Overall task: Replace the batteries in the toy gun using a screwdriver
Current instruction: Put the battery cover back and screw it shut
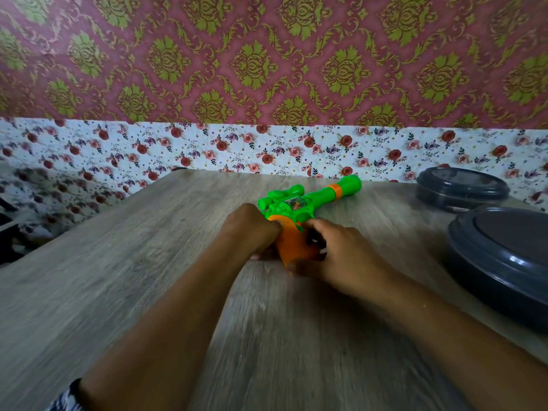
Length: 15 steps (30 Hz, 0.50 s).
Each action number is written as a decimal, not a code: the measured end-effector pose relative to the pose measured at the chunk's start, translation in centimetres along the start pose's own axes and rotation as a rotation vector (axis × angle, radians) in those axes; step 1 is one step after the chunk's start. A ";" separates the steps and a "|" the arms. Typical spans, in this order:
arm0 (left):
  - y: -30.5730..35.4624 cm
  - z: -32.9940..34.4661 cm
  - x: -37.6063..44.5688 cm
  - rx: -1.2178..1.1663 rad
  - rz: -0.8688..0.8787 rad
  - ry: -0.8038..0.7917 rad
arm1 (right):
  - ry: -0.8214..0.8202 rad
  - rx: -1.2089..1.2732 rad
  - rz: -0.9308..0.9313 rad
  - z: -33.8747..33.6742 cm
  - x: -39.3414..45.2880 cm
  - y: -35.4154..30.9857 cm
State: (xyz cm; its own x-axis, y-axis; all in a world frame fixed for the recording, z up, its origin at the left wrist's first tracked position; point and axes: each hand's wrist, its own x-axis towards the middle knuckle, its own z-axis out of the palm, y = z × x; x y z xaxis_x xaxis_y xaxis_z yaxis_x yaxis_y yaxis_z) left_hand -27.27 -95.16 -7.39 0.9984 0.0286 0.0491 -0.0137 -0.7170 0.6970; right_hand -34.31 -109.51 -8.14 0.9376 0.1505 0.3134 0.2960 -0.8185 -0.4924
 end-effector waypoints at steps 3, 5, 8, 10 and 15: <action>0.8 0.3 -0.6 0.132 0.117 0.124 | 0.054 -0.090 0.017 -1.9 0.7 0.6; 1.8 0.8 -1.7 0.165 0.259 0.216 | 0.155 -0.165 0.017 -3.4 0.9 1.4; 2.8 2.3 -3.5 0.152 0.514 0.195 | 0.211 -0.274 0.053 -4.6 0.8 2.9; 3.0 3.5 -4.4 0.167 0.656 0.110 | 0.128 -0.347 0.112 -4.6 0.2 3.3; 3.6 5.8 -5.9 0.233 0.813 -0.121 | -0.050 -0.526 0.159 -4.7 -4.3 4.5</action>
State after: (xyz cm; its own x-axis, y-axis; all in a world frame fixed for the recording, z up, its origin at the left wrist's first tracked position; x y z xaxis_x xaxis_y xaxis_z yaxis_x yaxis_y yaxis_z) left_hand -32.86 -101.96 -9.32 0.6820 -0.6220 0.3847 -0.7303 -0.6076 0.3124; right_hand -37.82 -116.46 -7.88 0.9746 0.0183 0.2231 0.0312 -0.9980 -0.0548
